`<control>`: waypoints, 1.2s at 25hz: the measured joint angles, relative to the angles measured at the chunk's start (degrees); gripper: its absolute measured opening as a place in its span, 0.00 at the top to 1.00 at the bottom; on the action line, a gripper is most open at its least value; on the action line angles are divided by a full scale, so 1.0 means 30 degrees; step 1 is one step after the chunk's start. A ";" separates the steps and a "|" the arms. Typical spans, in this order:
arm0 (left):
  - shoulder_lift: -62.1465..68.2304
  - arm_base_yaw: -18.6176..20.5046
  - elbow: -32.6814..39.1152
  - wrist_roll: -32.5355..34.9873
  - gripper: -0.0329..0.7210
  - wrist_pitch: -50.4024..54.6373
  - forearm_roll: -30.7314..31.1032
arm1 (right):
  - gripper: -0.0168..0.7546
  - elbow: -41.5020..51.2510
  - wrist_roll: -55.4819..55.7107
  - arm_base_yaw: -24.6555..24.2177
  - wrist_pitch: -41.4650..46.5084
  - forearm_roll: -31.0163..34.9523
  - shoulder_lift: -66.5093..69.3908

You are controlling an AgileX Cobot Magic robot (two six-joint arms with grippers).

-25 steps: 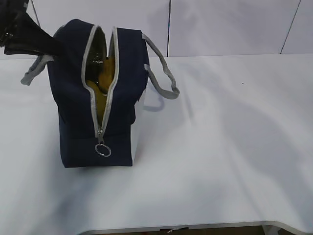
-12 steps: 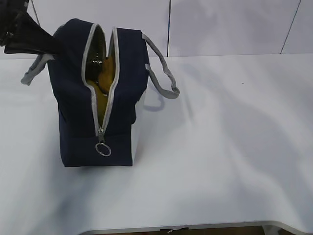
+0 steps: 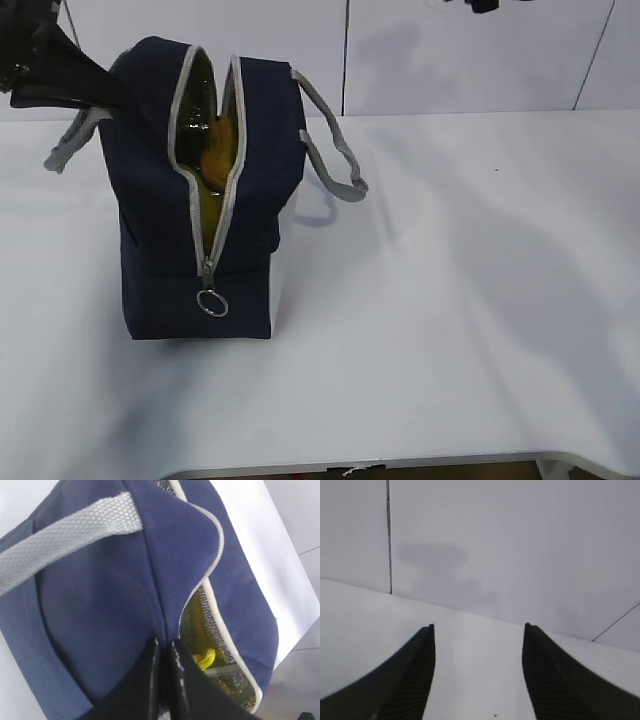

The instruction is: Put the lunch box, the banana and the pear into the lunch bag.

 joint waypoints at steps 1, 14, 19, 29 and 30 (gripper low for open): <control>0.0000 0.0000 0.0000 0.0013 0.97 0.0000 0.0000 | 0.38 0.0000 -0.0610 0.0000 0.0397 0.1005 0.0000; 0.0000 0.0000 0.0000 0.0089 0.97 0.0000 -0.0006 | 0.38 -0.1236 -0.6668 0.0000 0.5384 1.0398 0.0000; 0.0000 0.0000 0.0000 0.0089 0.97 -0.0014 -0.0040 | 0.38 -0.1721 -0.7816 0.0000 0.7146 1.2619 0.0000; 0.0000 0.0000 0.0000 0.0555 0.97 -0.0014 -0.0040 | 0.38 -0.2333 -1.2352 0.0000 1.0709 2.3036 0.0000; 0.0000 0.0000 0.0000 0.0600 0.97 -0.0048 -0.0040 | 0.38 -0.2333 -1.2854 0.0000 1.0993 2.4150 0.0000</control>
